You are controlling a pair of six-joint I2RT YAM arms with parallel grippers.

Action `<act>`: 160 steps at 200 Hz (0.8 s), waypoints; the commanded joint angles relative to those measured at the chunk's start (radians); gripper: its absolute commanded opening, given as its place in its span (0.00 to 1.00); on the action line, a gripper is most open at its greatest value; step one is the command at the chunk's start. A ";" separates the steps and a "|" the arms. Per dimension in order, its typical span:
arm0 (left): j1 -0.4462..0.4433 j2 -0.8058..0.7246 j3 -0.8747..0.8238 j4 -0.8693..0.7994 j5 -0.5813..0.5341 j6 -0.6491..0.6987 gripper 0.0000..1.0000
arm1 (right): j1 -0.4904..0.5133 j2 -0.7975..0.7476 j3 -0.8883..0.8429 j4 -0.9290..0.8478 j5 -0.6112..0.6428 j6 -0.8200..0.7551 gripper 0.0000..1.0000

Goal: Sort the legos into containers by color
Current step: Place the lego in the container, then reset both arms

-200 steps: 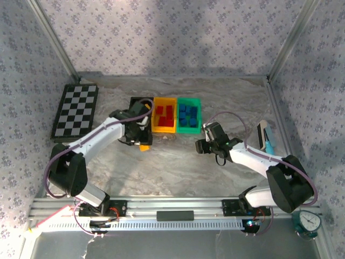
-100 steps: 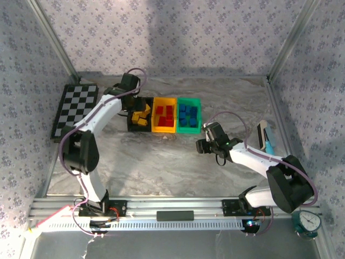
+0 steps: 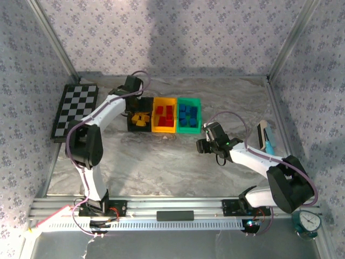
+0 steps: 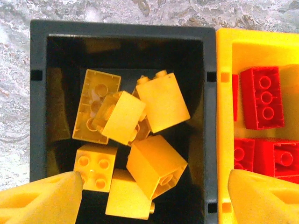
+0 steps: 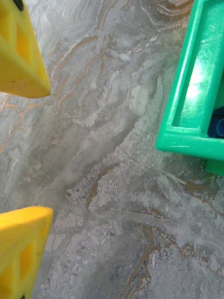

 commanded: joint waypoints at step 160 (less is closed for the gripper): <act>0.176 -0.899 -1.003 0.569 -0.501 -0.184 1.00 | 0.008 -0.110 -0.026 -0.014 0.223 0.009 0.64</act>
